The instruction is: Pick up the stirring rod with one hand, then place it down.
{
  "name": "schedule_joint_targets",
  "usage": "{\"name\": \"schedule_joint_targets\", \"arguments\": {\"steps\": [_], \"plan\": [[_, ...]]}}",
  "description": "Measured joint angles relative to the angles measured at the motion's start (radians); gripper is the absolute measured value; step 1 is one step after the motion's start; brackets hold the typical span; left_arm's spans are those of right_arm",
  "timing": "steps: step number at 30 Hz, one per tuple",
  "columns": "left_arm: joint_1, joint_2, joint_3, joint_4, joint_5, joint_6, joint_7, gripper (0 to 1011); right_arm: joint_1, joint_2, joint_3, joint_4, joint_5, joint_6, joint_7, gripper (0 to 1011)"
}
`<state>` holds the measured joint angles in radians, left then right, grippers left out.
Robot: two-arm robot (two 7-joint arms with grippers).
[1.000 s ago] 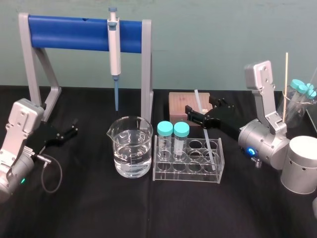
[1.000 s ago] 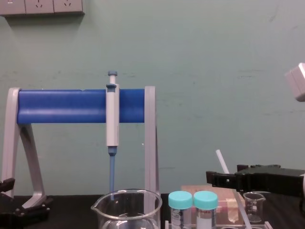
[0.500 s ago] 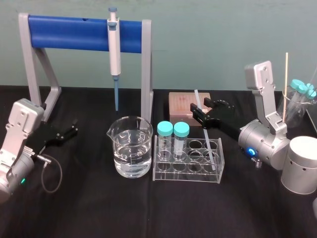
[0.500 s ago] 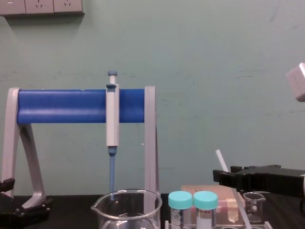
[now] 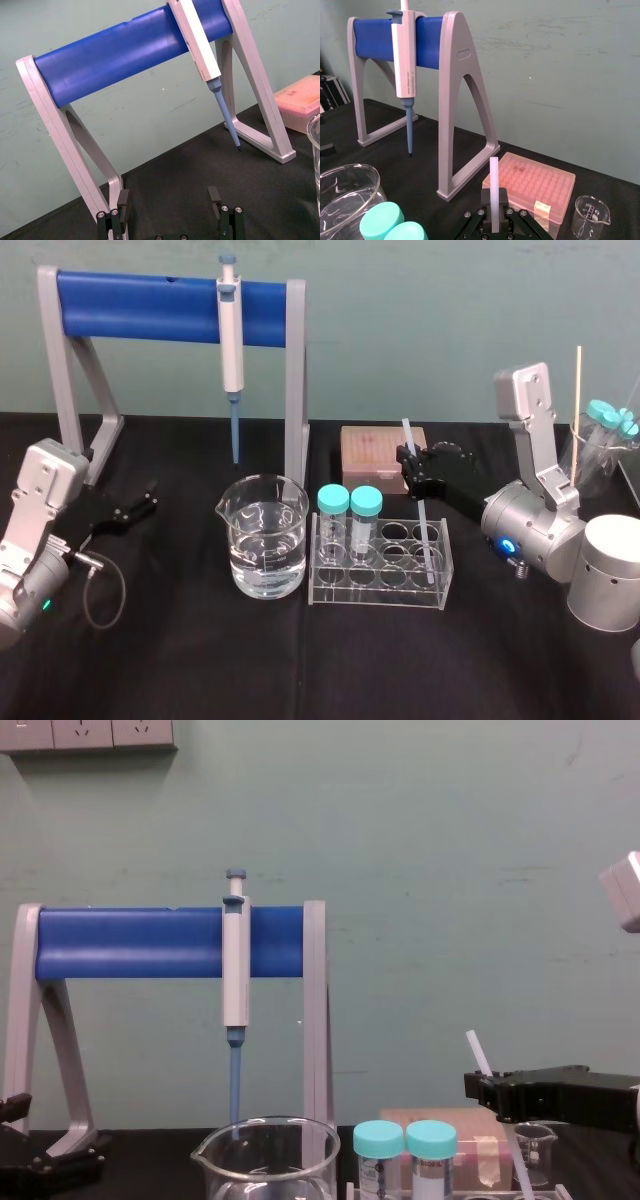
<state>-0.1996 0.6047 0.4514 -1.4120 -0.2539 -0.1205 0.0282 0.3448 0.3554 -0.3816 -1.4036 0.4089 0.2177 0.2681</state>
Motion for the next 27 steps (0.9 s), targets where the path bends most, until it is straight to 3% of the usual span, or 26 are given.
{"name": "schedule_joint_targets", "arguments": {"steps": [13,20,27], "plan": [[0.000,0.000,0.000,0.000,0.000,0.000,0.000,1000,-0.005,-0.005,0.009,0.000,0.000,-0.011,0.007,74],[0.000,0.000,0.000,0.000,0.000,0.000,0.000,1000,-0.026,-0.020,0.034,-0.008,0.008,-0.056,0.034,74],[0.000,0.000,0.000,0.000,0.000,0.000,0.000,1000,-0.057,-0.021,0.046,-0.019,0.009,-0.145,0.071,74]]}}
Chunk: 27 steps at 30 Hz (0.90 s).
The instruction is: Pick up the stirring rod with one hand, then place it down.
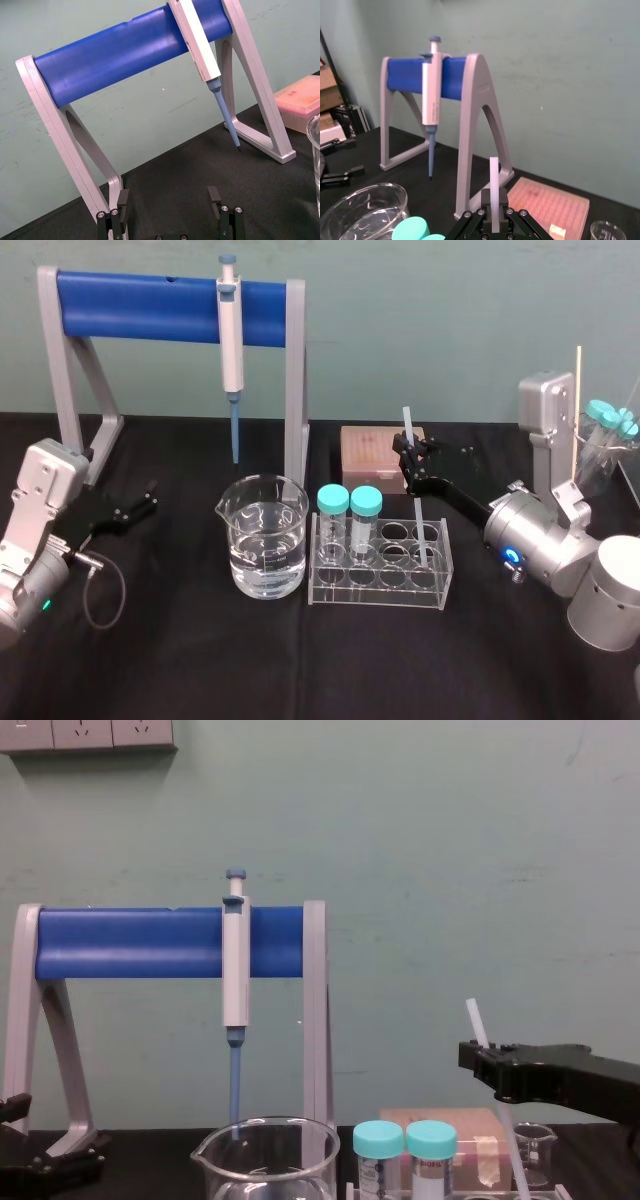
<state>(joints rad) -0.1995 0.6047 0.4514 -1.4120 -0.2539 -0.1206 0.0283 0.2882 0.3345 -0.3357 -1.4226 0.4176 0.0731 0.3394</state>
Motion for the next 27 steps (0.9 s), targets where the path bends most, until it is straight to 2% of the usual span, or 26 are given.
{"name": "schedule_joint_targets", "arguments": {"steps": [1,7,13,20,27], "plan": [[0.000,0.000,0.000,0.000,0.000,0.000,0.000,1000,-0.007,0.002,0.001,-0.002,-0.008,-0.027,0.006,74],[0.000,0.000,0.000,0.000,0.000,0.000,0.000,1000,-0.035,0.007,0.009,-0.007,-0.040,-0.109,0.016,74],[0.000,0.000,0.000,0.000,0.000,0.000,0.000,1001,-0.051,0.000,0.030,-0.017,-0.041,-0.145,0.021,74],[0.000,0.000,0.000,0.000,0.000,0.000,0.000,1000,-0.056,-0.027,0.082,-0.057,0.024,-0.177,0.037,74],[0.000,0.000,0.000,0.000,0.000,0.000,0.000,1000,-0.054,-0.038,0.121,-0.116,0.073,-0.201,0.038,74]]}}
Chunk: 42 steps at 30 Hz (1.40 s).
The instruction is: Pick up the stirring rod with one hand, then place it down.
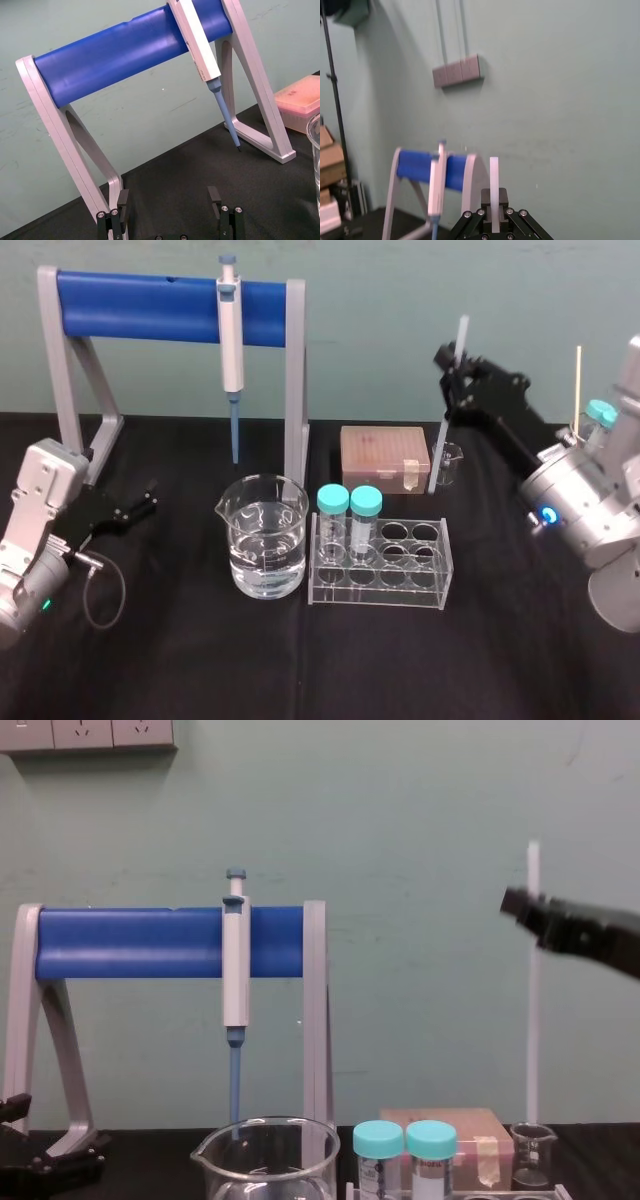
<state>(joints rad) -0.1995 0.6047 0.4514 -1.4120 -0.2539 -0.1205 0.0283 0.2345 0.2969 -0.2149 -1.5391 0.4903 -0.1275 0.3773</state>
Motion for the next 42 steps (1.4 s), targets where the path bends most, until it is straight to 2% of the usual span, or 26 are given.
{"name": "schedule_joint_targets", "arguments": {"steps": [9,22,42], "plan": [[0.000,0.000,0.000,0.000,0.000,0.000,0.000,1000,-0.005,0.008,0.020,-0.051,0.007,-0.016,-0.012,74],[0.000,0.000,0.000,0.000,0.000,0.000,0.000,1000,-0.015,0.015,0.020,-0.056,-0.006,0.005,-0.030,74],[0.000,0.000,0.000,0.000,0.000,0.000,0.000,1000,-0.025,0.015,0.022,-0.062,-0.016,0.004,-0.031,74]]}}
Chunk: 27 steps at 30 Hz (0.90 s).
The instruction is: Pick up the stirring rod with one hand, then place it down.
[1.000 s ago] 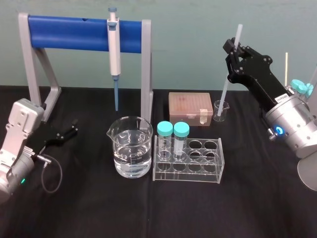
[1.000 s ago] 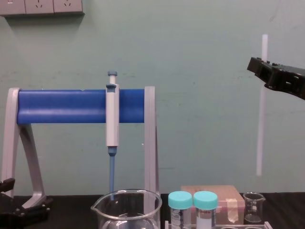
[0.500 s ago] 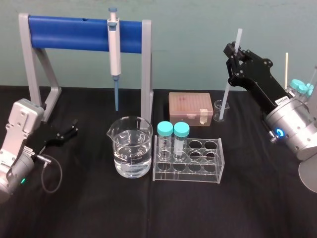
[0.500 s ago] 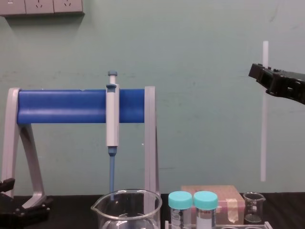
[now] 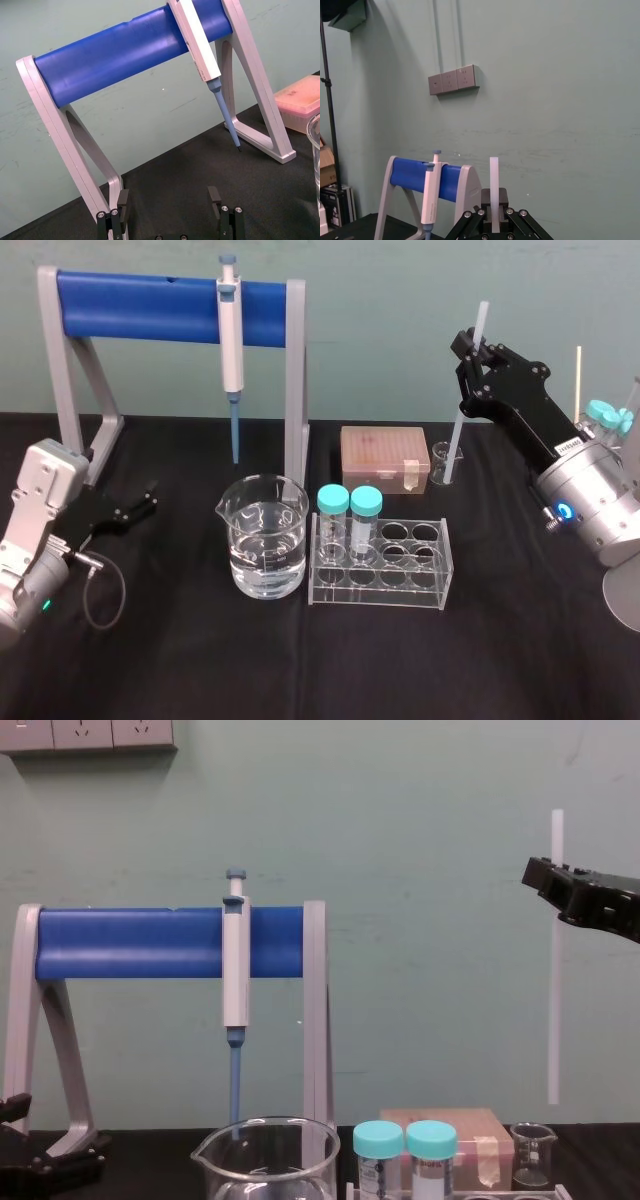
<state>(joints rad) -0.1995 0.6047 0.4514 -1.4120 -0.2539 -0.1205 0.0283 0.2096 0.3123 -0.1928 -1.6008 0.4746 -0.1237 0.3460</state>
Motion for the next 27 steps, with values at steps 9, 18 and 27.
{"name": "schedule_joint_targets", "arguments": {"steps": [9,18,27], "plan": [[0.000,0.000,0.000,0.000,0.000,0.000,0.000,1000,-0.005,0.001,0.001,-0.003,-0.003,0.001,-0.001,74],[0.000,0.000,0.000,0.000,0.000,0.000,0.000,1000,-0.004,0.000,0.002,-0.003,-0.002,0.002,-0.001,74],[0.000,0.000,0.000,0.000,0.000,0.000,0.000,1000,-0.002,-0.001,0.000,0.001,-0.001,0.002,0.000,74]]}}
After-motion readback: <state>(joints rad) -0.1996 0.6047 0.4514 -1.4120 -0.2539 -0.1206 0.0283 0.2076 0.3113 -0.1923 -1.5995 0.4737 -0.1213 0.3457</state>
